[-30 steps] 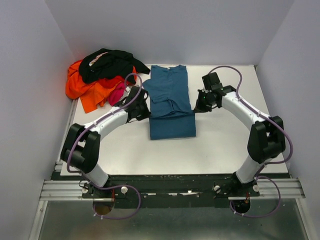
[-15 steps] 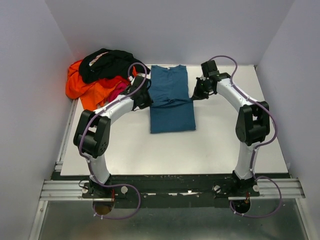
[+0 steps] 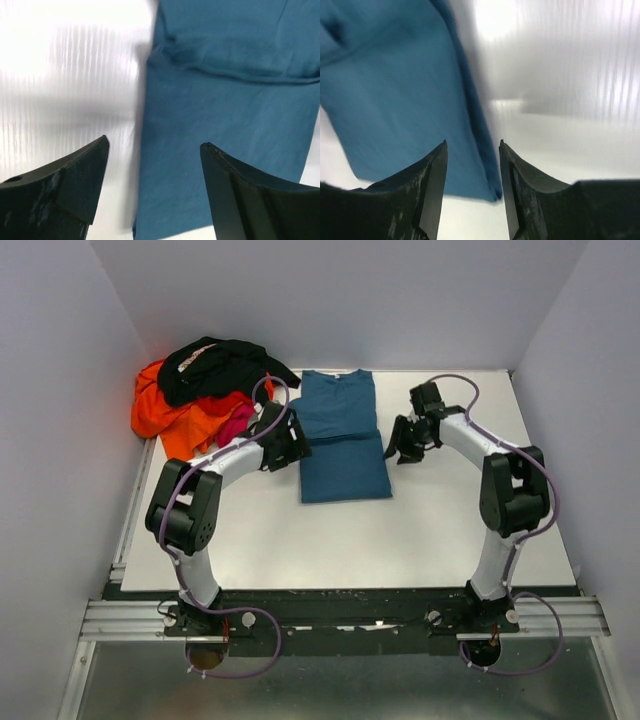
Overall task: Fold and stack the t-shirts
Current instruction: Fold the folded rectangular tshirt in 1/3 of the way, then grab one side of the 2/3 rectangular tshirt with both arms
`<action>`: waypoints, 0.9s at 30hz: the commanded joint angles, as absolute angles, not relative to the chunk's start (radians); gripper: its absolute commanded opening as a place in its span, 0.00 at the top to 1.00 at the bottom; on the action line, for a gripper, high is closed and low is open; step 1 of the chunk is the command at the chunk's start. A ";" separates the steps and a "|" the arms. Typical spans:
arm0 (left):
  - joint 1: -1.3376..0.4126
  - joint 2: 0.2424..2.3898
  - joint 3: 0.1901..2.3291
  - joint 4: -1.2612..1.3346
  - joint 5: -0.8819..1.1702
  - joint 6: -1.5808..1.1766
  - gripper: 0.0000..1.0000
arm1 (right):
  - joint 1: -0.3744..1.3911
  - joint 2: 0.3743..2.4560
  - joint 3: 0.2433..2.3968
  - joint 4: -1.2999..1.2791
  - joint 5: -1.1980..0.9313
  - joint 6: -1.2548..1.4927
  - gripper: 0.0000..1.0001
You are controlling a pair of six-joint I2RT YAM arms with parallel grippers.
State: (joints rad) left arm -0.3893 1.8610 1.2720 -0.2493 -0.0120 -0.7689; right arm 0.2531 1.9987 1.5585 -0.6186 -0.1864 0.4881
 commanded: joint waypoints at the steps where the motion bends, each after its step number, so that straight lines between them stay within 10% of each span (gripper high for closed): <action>1: -0.405 1.738 1.080 -0.175 0.093 -0.807 0.19 | 0.249 1.815 1.279 -0.490 -0.267 0.483 0.48; 27: -0.471 1.652 0.836 -0.133 0.149 -0.831 0.48 | 0.250 1.812 1.031 -0.422 -0.308 0.466 0.67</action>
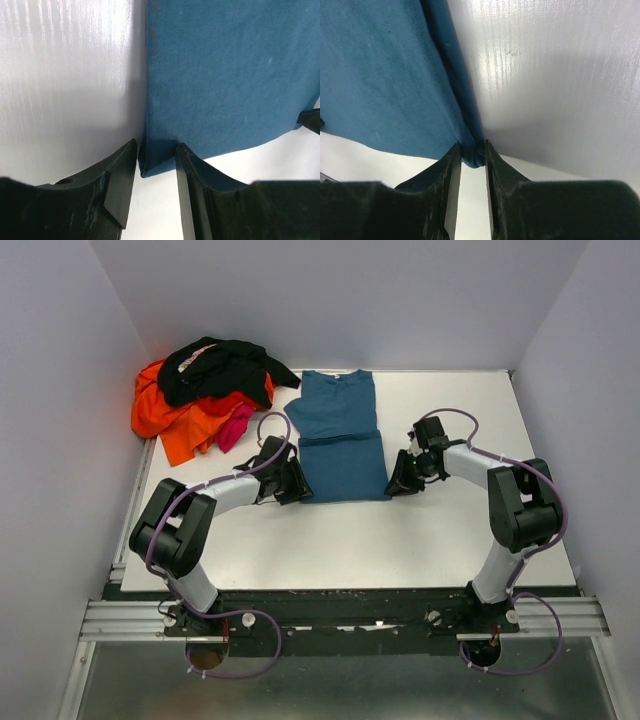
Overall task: Fold and stack the t-shirts
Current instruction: Grab one side of the 2/3 rectangular tshirt with both arms
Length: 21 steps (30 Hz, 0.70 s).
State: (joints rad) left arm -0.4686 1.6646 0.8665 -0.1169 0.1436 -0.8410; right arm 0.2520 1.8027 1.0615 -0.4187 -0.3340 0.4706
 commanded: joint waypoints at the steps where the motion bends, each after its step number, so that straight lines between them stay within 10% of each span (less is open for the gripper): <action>1: -0.471 1.652 0.833 -0.132 0.147 -0.830 0.49 | 0.250 1.809 1.026 -0.420 -0.311 0.466 0.67; 9: -0.471 1.689 0.836 -0.103 0.176 -0.836 0.60 | 0.252 1.786 1.003 -0.407 -0.333 0.468 0.78; 13: -0.471 1.677 0.822 -0.107 0.170 -0.830 0.64 | 0.252 1.775 0.989 -0.397 -0.334 0.472 0.99; 21: -0.479 1.589 0.752 -0.132 0.155 -0.834 0.92 | 0.255 1.662 0.902 -0.391 -0.356 0.483 0.99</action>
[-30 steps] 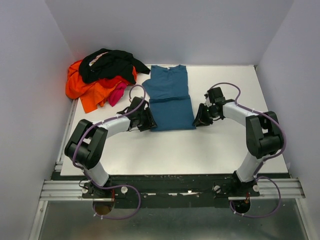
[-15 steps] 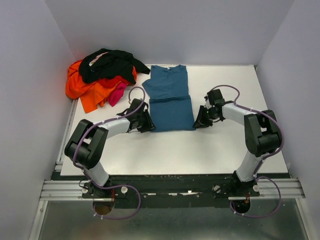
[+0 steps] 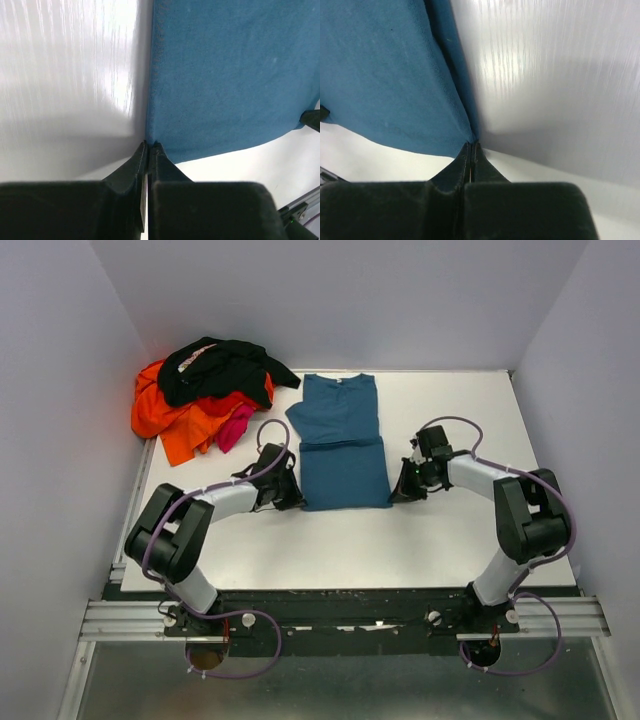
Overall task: Fold and stack the t-shirts
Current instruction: Grab one side of the 2/3 rectangular tshirt with both arms, then fold the long partially folded tshirt into a neat square
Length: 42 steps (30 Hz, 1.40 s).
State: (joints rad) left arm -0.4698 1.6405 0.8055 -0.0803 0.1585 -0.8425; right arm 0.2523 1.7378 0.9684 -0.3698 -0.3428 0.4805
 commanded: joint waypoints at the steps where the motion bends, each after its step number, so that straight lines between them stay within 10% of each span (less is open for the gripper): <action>1: -0.482 1.574 0.740 -0.135 0.156 -0.831 0.95 | 0.256 1.639 0.885 -0.391 -0.360 0.486 0.99; 22: -0.578 1.081 0.844 -0.563 0.143 -0.815 1.00 | 0.264 1.045 0.885 -0.736 -0.328 0.479 0.99; 42: -0.350 1.800 1.552 -0.492 0.044 -0.660 1.00 | 0.149 1.925 1.741 -0.729 -0.339 0.486 0.99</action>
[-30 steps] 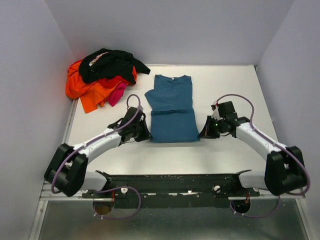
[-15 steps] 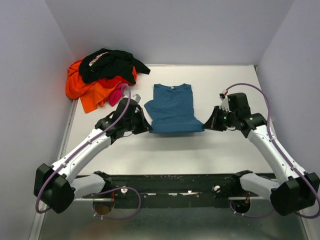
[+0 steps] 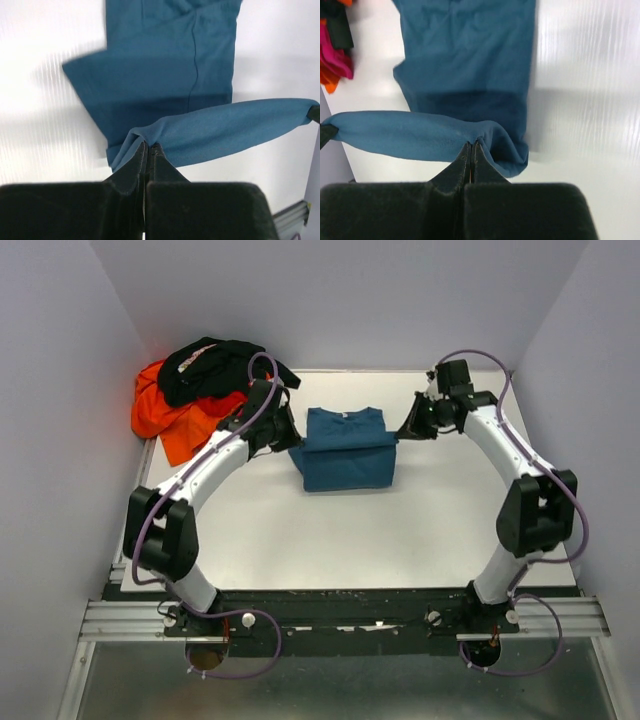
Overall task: Fold and stack the t-shirts
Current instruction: Fold the long partially folded tshirt into a neat square
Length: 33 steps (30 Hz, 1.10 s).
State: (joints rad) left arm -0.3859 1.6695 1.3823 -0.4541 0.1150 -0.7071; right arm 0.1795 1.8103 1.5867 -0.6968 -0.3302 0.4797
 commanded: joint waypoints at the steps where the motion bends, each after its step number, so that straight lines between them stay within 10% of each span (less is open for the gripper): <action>1: -0.342 1.842 1.593 -0.498 0.037 -0.658 1.00 | 0.144 1.963 1.791 -0.735 -0.344 0.488 0.99; 10: -0.256 2.155 1.885 -0.450 0.092 -0.684 0.96 | 0.121 2.370 2.245 -0.744 -0.440 0.528 0.99; 12: -0.245 2.241 1.948 -0.411 0.155 -0.686 0.30 | 0.118 2.448 2.337 -0.755 -0.430 0.544 0.52; 14: -0.239 2.330 2.050 -0.431 0.184 -0.673 0.01 | 0.118 2.485 2.361 -0.741 -0.439 0.543 0.24; 33: -0.244 2.285 1.879 -0.238 0.221 -0.635 0.27 | 0.124 2.246 1.821 -0.425 -0.529 0.454 0.32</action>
State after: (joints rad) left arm -0.2379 2.2768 1.7931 -0.2474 0.2153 -0.6579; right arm 0.1242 2.2597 1.7992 -0.4999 -0.4870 0.4683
